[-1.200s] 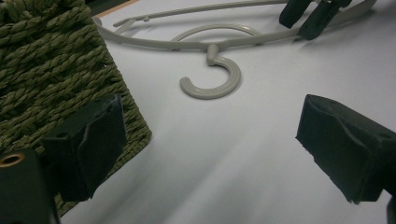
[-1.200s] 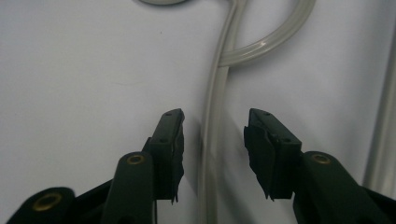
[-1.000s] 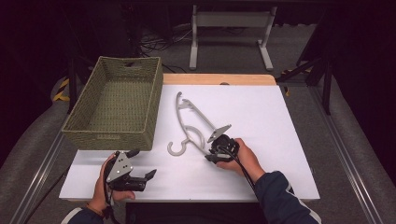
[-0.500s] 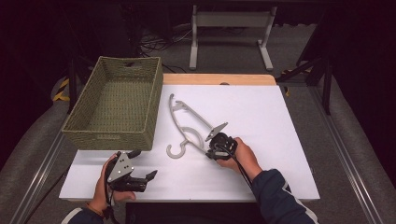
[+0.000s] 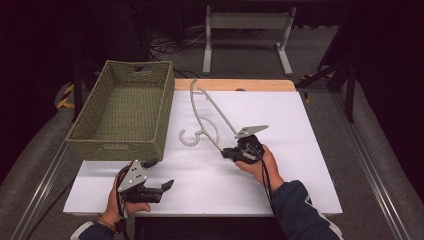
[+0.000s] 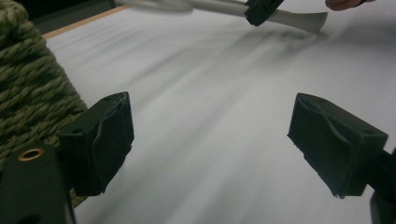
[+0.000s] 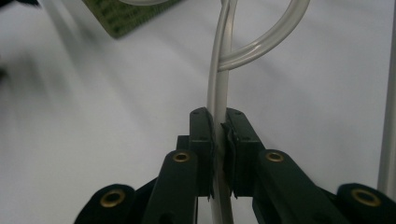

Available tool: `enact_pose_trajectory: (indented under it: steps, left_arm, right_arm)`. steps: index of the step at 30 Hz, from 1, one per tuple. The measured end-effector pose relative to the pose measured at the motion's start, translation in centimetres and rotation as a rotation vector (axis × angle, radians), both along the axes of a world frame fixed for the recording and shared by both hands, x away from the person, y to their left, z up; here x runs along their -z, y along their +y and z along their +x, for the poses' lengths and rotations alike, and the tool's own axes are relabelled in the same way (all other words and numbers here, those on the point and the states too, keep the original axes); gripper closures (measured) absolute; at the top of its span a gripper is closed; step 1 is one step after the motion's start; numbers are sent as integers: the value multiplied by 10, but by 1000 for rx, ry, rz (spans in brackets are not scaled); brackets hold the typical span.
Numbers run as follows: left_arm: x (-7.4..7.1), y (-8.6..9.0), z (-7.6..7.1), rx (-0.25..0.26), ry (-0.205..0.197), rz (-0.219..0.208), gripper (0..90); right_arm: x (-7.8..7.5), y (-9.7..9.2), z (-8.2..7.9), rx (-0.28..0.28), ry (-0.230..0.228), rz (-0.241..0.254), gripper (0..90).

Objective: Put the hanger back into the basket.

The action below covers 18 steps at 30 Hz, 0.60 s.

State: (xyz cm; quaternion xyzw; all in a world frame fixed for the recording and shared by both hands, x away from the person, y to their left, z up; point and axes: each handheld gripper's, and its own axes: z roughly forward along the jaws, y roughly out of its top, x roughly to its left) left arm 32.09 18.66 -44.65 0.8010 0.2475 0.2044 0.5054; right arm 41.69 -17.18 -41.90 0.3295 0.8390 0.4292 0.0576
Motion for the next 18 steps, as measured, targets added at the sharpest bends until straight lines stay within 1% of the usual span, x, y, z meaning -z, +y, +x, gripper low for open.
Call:
enact_pose_trajectory:
  steps: [1, 3, 5, 6, 7, 8, 9, 10, 12, 14, 15, 16, 17, 18]
  left_arm:
    - [-1, -2, 2, 5, 0, -6, 153]
    - [-2, -7, 5, 16, -1, -13, 158]
    - [-3, -14, 9, 19, -1, -18, 164]
    - [-1, -20, 11, 33, 9, -25, 172]
    - [-1, -26, 12, 46, 11, -18, 175]
    - [0, -35, 12, 56, 0, -11, 178]
    - [0, -35, 12, 56, 0, -11, 188]
    - [-1, -48, 14, 85, 3, -15, 194]
    - [-4, -59, 18, 107, -5, -25, 197]
    - [-9, -64, 23, 99, -17, -39, 216]
    - [-11, -66, 26, 88, -22, -58, 225]
    - [-14, -67, 29, 72, -21, -82, 228]
    - [-18, -66, 31, 50, -40, -88, 236]
    - [-20, -66, 32, 30, -44, -109, 241]
  right_arm:
    - [0, 0, 0, 0, 0, 0, 829]
    - [-5, -3, -2, 7, -30, 39, 829]
    - [-9, -6, -5, 16, -57, 90, 829]
    - [-12, -8, -6, 21, -75, 134, 829]
    - [-15, -10, -7, 27, -87, 173, 829]
    - [-17, -12, -8, 29, -99, 203, 829]
    - [-18, -14, -8, 23, -107, 227, 830]
    - [-19, -14, -9, 24, -118, 231, 830]
    - [-20, -13, -10, 20, -122, 235, 829]
    - [-19, -13, -12, 12, -129, 241, 829]
    - [-19, -12, -12, 7, -132, 248, 829]
    - [-19, -12, -13, 0, -137, 254, 829]
    - [-19, -12, -14, -7, -142, 263, 829]
    - [-20, -12, -15, -14, -146, 269, 829]
